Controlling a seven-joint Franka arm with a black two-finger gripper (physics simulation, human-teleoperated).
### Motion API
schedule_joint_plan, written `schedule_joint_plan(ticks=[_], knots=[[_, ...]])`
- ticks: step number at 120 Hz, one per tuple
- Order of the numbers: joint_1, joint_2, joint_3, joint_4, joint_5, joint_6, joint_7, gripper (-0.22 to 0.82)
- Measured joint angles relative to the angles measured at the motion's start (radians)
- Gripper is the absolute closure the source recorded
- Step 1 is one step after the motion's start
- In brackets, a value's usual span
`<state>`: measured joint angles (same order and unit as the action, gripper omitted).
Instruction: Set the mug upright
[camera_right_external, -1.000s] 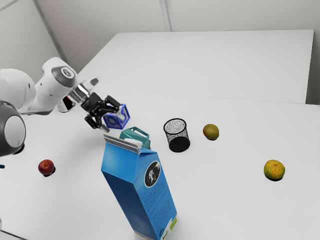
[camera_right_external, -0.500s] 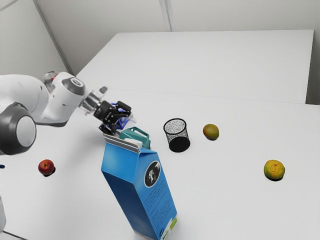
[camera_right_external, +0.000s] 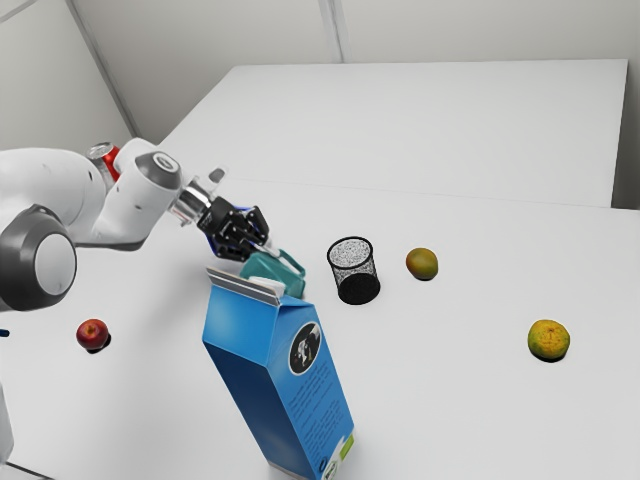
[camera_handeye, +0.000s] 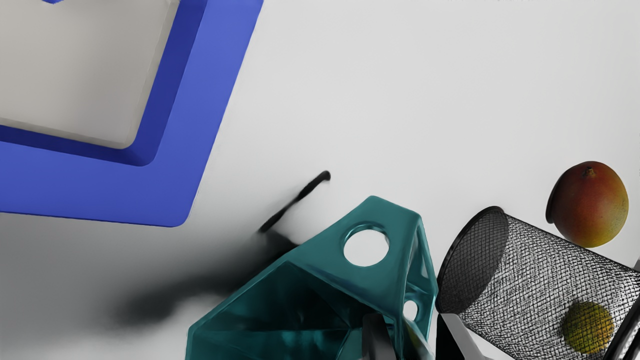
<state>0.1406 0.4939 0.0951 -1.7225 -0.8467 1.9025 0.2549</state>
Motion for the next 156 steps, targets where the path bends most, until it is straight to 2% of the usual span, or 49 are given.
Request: schedule_joint_plan(ticks=[16,35,71,122,156], knots=[[-0.012,-0.002,-0.001,0.012,0.003,0.015,-0.002,0.72],[-0.026,-0.006,-0.032,0.027,0.007,0.040,-0.010,0.78],[-0.045,-0.062,-0.037,0.017,0.054,0.071,-0.032,0.79],[-0.073,-0.271,-0.038,-0.085,0.499,0.072,-0.115,0.79],[-0.116,-0.286,-0.068,-0.100,0.794,0.070,-0.184,0.79]])
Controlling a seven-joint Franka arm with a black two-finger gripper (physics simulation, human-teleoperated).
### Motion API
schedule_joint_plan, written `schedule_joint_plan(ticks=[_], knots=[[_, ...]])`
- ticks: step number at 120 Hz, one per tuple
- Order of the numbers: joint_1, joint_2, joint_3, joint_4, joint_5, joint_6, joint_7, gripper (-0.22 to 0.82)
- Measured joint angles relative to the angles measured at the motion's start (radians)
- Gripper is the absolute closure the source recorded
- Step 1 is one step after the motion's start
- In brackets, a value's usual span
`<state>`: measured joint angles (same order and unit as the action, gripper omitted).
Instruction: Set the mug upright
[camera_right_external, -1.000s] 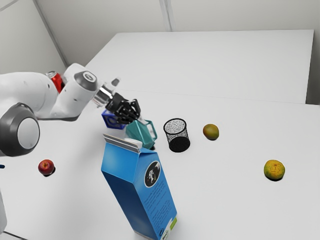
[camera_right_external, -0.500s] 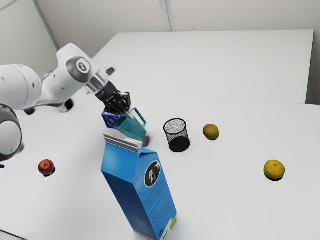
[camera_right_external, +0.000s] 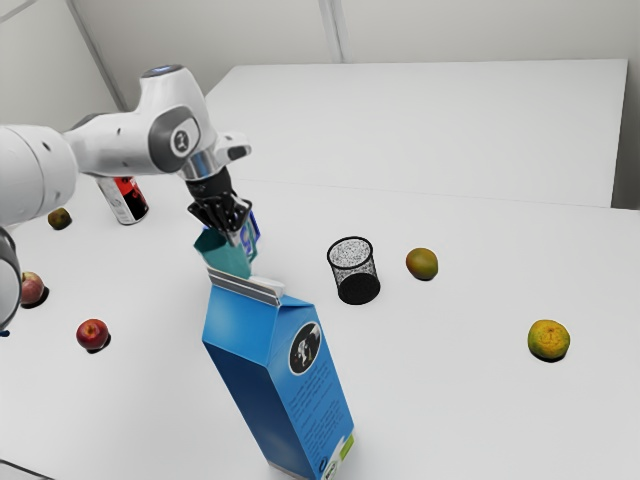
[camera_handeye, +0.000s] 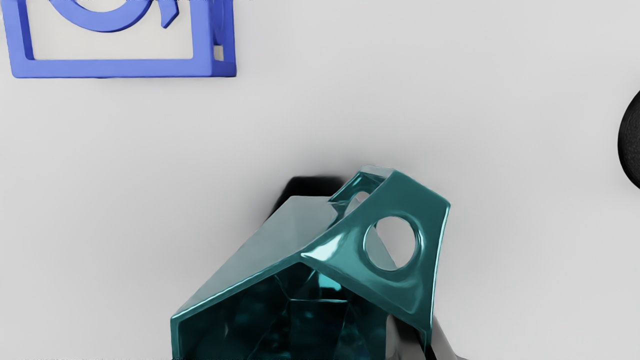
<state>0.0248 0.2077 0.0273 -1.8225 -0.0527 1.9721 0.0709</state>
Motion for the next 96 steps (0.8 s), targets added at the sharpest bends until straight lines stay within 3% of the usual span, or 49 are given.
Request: schedule_joint_plan(ticks=[76,96], knots=[[-0.005,0.077,-0.020,-0.009,0.112,0.022,-0.099,0.79],[-0.007,0.072,-0.033,-0.007,0.110,0.018,-0.112,0.41]])
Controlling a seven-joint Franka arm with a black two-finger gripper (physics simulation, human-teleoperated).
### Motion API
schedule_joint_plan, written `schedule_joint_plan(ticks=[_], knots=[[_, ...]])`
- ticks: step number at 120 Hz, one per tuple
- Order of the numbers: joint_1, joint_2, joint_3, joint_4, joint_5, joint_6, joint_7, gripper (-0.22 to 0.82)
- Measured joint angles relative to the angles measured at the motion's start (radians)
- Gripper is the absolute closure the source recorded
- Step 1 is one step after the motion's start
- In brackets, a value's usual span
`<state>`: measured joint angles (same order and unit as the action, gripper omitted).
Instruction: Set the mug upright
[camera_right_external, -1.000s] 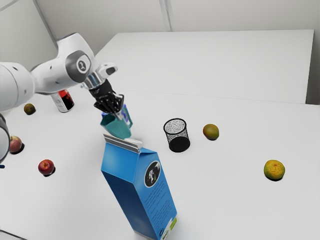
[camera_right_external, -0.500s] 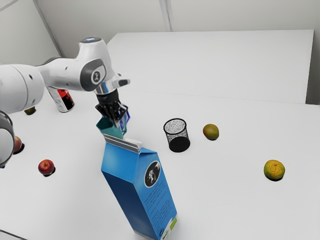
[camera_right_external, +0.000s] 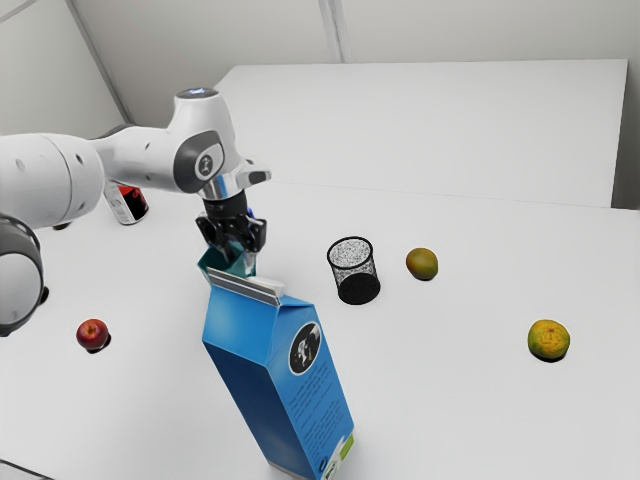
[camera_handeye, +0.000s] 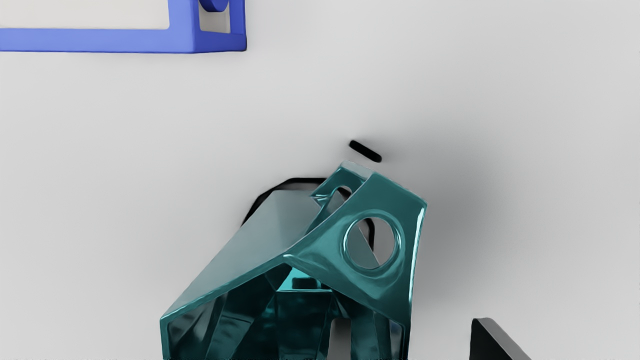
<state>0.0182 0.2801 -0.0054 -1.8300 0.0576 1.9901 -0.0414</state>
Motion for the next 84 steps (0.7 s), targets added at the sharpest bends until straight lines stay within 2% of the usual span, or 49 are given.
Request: schedule_joint_plan(ticks=[14,31,53,84], knots=[[0.000,-0.021,-0.001,0.000,-0.001,-0.004,-0.007,0.24],[0.000,-0.071,-0.001,0.000,-0.001,-0.014,-0.012,0.12],[-0.006,-0.162,0.001,0.012,0.010,-0.018,-0.017,0.05],[-0.025,-0.256,0.001,0.003,0.044,-0.032,-0.022,0.02]])
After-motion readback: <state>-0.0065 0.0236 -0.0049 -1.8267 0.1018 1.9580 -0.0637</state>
